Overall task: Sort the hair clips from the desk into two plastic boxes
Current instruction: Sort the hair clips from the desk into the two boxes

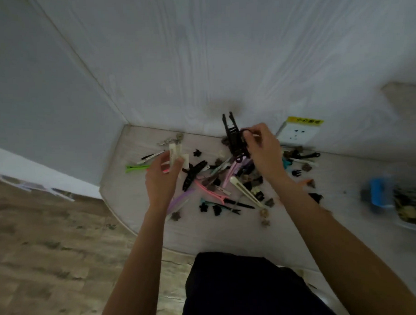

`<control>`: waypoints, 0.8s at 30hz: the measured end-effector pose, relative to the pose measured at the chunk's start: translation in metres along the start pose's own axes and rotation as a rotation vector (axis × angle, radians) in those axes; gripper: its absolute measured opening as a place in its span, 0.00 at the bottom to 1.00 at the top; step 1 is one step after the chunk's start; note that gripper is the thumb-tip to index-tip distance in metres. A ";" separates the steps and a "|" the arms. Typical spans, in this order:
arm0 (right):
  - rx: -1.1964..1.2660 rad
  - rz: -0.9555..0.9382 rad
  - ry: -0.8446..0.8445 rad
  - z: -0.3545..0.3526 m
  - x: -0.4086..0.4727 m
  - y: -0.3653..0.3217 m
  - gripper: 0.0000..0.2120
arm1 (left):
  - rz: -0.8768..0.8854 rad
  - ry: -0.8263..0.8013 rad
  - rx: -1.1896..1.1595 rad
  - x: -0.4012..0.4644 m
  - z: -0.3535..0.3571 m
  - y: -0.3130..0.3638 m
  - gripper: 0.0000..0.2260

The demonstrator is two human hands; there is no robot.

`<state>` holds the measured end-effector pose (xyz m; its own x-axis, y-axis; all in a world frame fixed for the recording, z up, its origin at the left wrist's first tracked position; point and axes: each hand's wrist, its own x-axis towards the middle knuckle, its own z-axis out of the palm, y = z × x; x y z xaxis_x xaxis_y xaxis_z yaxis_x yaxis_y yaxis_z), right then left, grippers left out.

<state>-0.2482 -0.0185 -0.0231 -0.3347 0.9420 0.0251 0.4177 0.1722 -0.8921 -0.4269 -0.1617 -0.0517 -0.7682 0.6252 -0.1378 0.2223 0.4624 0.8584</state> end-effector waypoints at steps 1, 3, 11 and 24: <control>0.155 0.164 0.036 -0.019 -0.007 0.005 0.06 | 0.007 -0.029 0.000 -0.004 0.008 0.009 0.16; 0.446 0.434 0.084 -0.054 -0.029 0.015 0.08 | 0.020 -0.117 -0.023 -0.010 0.023 0.022 0.17; 0.610 0.639 0.525 -0.211 -0.140 0.068 0.08 | 0.252 -0.696 -0.033 -0.106 0.157 0.112 0.14; 0.404 0.623 0.676 -0.362 -0.140 0.130 0.08 | 0.558 -0.895 0.192 -0.211 0.345 0.218 0.18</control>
<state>0.1585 -0.0238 0.0205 0.4481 0.8185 -0.3596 -0.0052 -0.3998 -0.9166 -0.0092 0.0237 -0.0058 0.1729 0.9765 -0.1289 0.5563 0.0112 0.8309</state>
